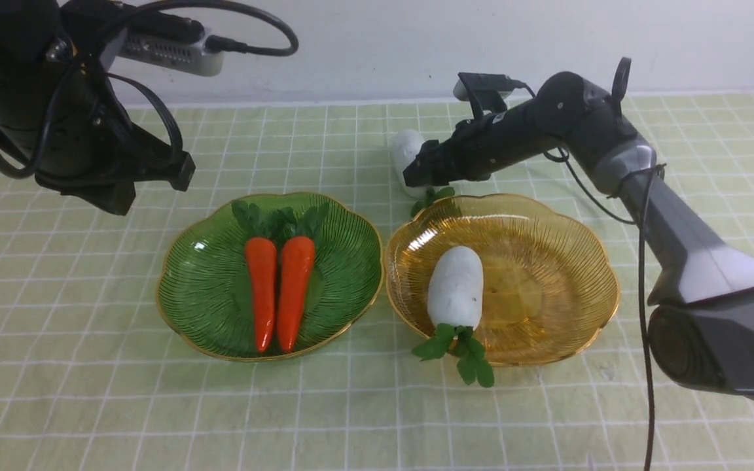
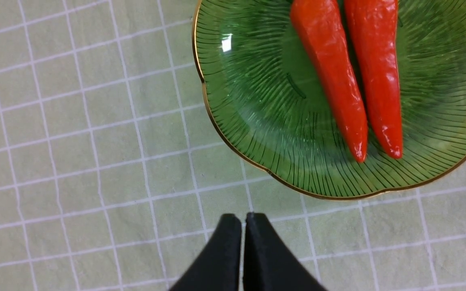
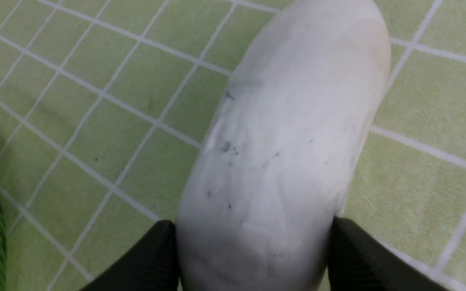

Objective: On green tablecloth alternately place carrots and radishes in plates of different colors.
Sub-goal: 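Place the white radish on the plate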

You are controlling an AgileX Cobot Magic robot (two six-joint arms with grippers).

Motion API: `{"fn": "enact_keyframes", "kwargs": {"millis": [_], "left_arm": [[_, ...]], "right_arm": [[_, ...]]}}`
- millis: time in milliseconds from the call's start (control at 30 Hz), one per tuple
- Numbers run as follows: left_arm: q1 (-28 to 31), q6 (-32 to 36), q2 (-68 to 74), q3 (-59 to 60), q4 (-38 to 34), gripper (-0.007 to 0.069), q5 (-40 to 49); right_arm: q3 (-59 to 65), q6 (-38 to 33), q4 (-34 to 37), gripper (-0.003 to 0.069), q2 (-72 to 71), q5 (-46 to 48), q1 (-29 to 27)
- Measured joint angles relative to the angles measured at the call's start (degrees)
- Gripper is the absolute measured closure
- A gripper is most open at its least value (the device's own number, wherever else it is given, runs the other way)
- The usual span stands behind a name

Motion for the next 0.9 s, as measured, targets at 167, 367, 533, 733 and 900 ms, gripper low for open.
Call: {"fn": "enact_keyframes", "kwargs": {"millis": [167,367,533,733,900], "left_arm": [[0.0,0.0,0.0,0.0,0.0,0.0632,0.0],[0.0,0.0,0.0,0.0,0.0,0.0632,0.0],[0.0,0.0,0.0,0.0,0.0,0.0632,0.0],[0.0,0.2,-1.7,0.0,0.1,0.0632,0.1],[0.0,0.3,-5.2,0.0,1.8,0.0632,0.4]], "right_arm": [[0.0,1.5,-1.2,0.0225,-3.1,3.2,-2.1],[0.0,3.8,-4.7,0.0225,-11.2,7.0,-3.2],[-0.1,9.5,-7.0,0.0225,-16.2,7.3,-3.8],[7.0,12.7,-8.7,0.0225,-26.5,7.5,-3.9],[29.0,13.1,-19.4,0.0225,-41.7,7.4,-3.1]]}}
